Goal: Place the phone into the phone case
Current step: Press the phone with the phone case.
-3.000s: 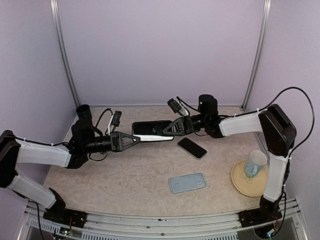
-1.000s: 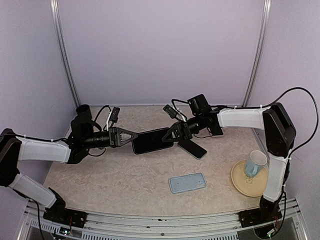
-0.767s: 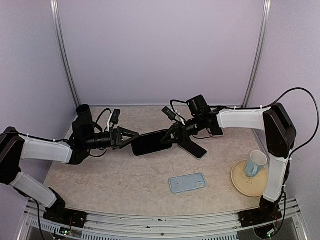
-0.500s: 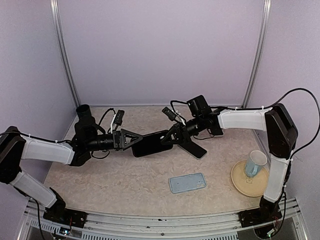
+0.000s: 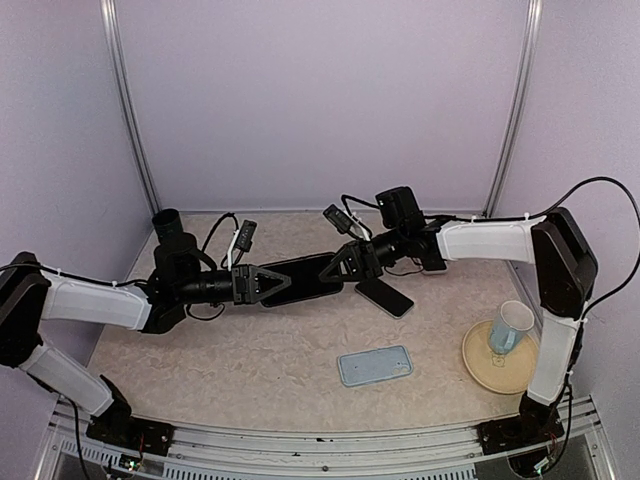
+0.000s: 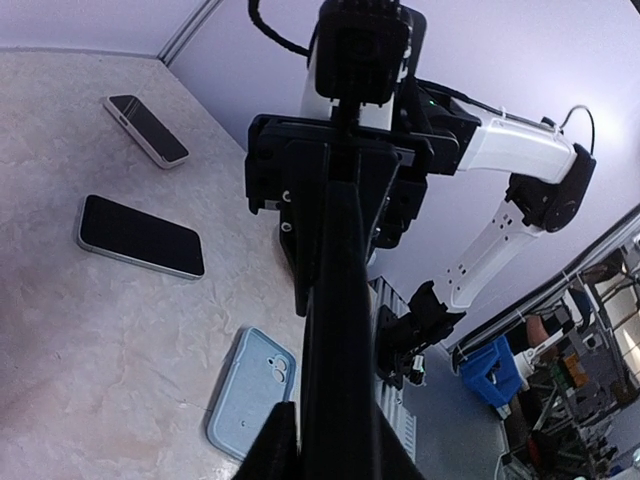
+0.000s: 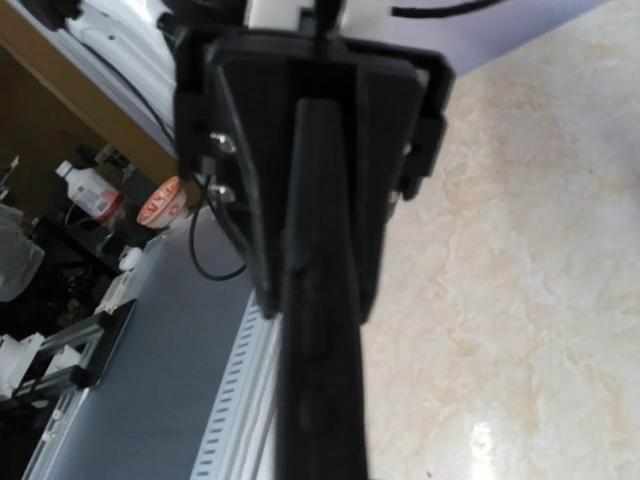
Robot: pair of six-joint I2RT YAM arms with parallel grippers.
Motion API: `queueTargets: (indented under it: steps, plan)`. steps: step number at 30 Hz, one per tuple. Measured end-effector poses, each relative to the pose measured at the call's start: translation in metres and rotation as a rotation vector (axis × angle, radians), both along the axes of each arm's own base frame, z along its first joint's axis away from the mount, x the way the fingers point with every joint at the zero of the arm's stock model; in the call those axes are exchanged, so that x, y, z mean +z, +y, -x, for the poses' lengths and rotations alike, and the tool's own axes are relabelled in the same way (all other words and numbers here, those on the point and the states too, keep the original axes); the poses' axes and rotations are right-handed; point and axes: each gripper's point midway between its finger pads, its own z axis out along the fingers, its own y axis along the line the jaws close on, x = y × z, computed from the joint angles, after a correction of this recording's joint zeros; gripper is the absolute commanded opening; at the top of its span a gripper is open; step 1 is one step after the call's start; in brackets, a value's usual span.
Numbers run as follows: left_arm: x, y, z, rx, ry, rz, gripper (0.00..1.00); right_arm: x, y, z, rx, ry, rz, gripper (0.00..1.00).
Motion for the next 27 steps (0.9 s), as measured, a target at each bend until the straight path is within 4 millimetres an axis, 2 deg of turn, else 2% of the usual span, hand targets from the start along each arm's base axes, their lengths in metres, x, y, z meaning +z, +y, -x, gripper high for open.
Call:
queueTargets:
  steps: [1, 6, 7, 9, 11, 14, 17, 21, 27]
  plan:
    - [-0.001, 0.000, 0.000, 0.000, -0.003, -0.005, 0.00, 0.001, 0.000, 0.001, 0.003, 0.000, -0.004, 0.00]
    - [0.003, 0.000, 0.002, 0.001, -0.062, -0.018, 0.00, 0.003, -0.001, 0.002, 0.005, 0.026, 0.002, 0.00]
    - [0.003, 0.000, 0.003, 0.005, -0.067, -0.022, 0.00, 0.003, -0.001, 0.002, 0.004, 0.018, 0.000, 0.07]
    - [0.002, 0.000, 0.003, 0.011, -0.079, -0.035, 0.00, 0.001, -0.001, 0.002, 0.002, 0.000, 0.005, 0.30]
    - [0.000, 0.002, 0.003, 0.026, -0.073, -0.052, 0.00, -0.002, 0.000, 0.000, -0.018, -0.042, 0.021, 0.45]
    - [-0.004, 0.005, 0.006, 0.038, -0.065, -0.092, 0.00, -0.009, -0.001, -0.010, -0.076, -0.156, 0.056, 0.58]
    - [-0.002, 0.007, 0.011, 0.045, -0.095, -0.123, 0.00, -0.012, -0.005, -0.015, -0.103, -0.251, 0.081, 0.66]
    - [-0.003, 0.006, 0.023, 0.041, -0.148, -0.186, 0.00, -0.013, -0.009, -0.013, -0.096, -0.352, 0.100, 0.69]
    - [-0.002, -0.006, 0.039, 0.024, -0.267, -0.302, 0.00, -0.011, -0.010, 0.004, -0.018, -0.424, 0.107, 0.69]
